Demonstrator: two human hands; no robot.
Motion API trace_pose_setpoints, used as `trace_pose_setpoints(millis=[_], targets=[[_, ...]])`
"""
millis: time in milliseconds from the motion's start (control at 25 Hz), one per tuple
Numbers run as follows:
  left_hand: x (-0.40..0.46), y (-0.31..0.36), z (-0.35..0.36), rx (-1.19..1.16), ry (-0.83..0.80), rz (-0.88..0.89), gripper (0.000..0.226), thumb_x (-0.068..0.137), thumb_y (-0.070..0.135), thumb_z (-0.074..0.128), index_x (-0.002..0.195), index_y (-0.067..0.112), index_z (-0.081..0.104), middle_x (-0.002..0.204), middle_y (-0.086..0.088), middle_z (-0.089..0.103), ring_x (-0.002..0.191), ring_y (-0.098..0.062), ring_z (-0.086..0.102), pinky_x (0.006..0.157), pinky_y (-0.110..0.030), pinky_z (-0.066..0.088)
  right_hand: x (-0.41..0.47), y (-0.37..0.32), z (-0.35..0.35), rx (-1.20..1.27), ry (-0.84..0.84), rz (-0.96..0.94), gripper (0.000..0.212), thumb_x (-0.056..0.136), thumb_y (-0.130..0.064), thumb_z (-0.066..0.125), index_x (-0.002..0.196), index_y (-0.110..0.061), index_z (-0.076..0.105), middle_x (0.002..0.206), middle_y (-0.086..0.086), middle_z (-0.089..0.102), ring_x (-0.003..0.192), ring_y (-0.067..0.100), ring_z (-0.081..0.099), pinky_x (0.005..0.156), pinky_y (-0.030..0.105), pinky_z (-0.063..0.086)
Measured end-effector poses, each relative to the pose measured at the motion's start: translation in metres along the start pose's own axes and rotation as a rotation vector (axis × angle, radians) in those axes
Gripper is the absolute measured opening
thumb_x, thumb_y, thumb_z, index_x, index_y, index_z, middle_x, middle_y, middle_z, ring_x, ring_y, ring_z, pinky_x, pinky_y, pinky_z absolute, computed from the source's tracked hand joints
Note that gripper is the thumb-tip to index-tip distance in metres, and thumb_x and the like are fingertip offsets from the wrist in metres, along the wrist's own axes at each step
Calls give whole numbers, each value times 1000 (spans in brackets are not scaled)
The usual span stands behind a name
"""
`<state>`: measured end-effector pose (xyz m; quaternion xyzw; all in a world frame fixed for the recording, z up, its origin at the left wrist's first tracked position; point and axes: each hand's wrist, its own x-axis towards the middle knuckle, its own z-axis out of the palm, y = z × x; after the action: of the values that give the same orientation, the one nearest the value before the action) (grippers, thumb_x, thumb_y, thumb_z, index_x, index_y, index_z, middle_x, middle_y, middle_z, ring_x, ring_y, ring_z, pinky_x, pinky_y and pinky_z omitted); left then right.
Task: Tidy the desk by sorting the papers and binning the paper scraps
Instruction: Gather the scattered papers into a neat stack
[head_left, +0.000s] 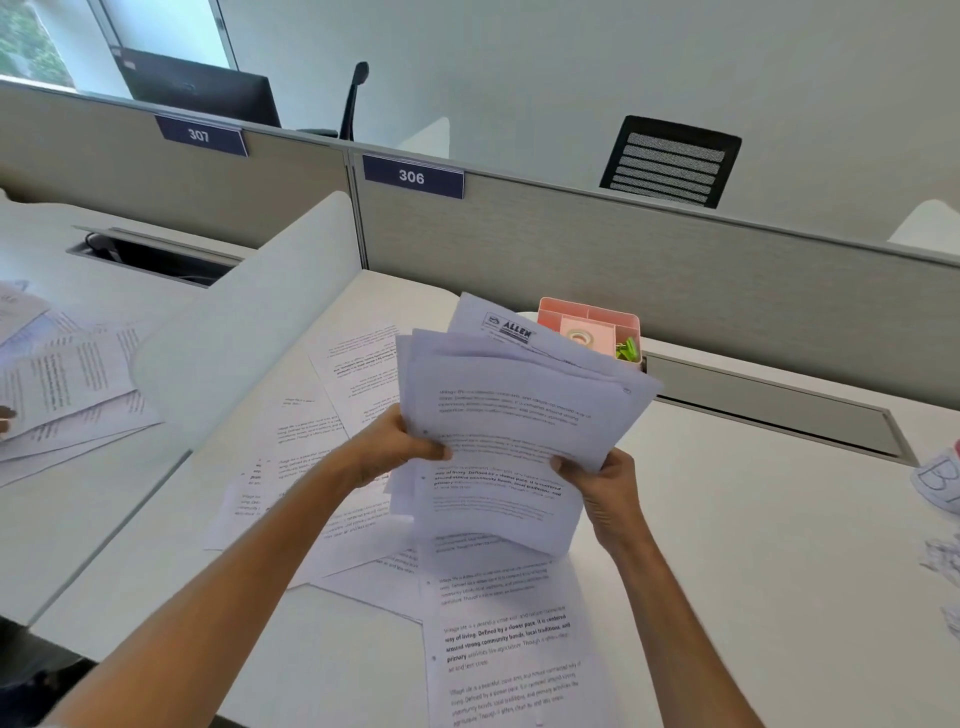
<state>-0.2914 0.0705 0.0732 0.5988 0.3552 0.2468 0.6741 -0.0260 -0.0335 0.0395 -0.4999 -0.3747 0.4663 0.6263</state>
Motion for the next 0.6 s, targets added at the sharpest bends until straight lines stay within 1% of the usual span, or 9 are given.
trace_pose_setpoints(millis=[120, 200, 240, 320, 400, 440, 520, 600], targets=[[-1, 2, -1, -109, 41, 91, 54, 64, 7, 82, 115, 17, 67, 116, -13, 70, 107, -32, 67, 84, -49, 58, -1, -5, 7, 27, 13, -67, 25, 68, -7, 78, 87, -22, 77, 91, -1, 77, 79, 14, 73, 64, 24, 56], [-2, 1, -1, -156, 31, 141, 53, 65, 7, 81, 115, 15, 66, 117, -16, 68, 107, -36, 66, 84, -51, 57, -1, -7, 9, 48, 20, -107, 29, 69, -5, 78, 93, -21, 74, 95, 0, 77, 82, 15, 72, 65, 25, 56], [-2, 0, -1, -161, 27, 156, 51, 66, 5, 80, 114, 16, 67, 116, -16, 69, 107, -36, 66, 82, -50, 57, -2, -9, 9, 52, 19, -124, 33, 68, -5, 78, 96, -21, 72, 98, 1, 76, 85, 17, 72, 67, 27, 56], [-5, -2, 0, -144, 47, 156, 49, 62, 8, 83, 109, 18, 71, 113, -13, 71, 105, -33, 67, 80, -44, 58, -3, -11, 9, 46, 18, -142, 41, 66, -5, 80, 101, -22, 69, 100, 1, 75, 88, 18, 71, 68, 28, 56], [-7, -5, 0, -129, 77, 133, 52, 55, 13, 86, 105, 18, 73, 111, -11, 73, 103, -31, 68, 78, -38, 59, -5, -12, 7, 31, 22, -144, 48, 63, -8, 83, 106, -23, 66, 102, 2, 73, 90, 19, 70, 68, 29, 57], [-8, -7, 1, -124, 82, 129, 53, 54, 13, 87, 105, 18, 72, 111, -12, 72, 104, -31, 68, 78, -37, 59, -6, -12, 6, 26, 24, -140, 51, 62, -11, 84, 108, -23, 65, 103, 2, 72, 90, 19, 70, 67, 29, 57], [-8, -6, 3, -111, 83, 136, 56, 54, 13, 87, 108, 17, 71, 111, -13, 72, 104, -32, 68, 78, -39, 59, -8, -12, 6, 13, 34, -121, 49, 60, -15, 85, 104, -24, 67, 100, 0, 73, 87, 18, 71, 66, 29, 57], [-8, -2, 7, -96, 82, 155, 54, 55, 13, 87, 106, 20, 72, 109, -11, 73, 101, -30, 69, 77, -38, 59, -8, -13, 8, -15, 56, -108, 36, 62, -11, 82, 93, -26, 73, 92, -3, 76, 79, 14, 72, 62, 26, 57]])
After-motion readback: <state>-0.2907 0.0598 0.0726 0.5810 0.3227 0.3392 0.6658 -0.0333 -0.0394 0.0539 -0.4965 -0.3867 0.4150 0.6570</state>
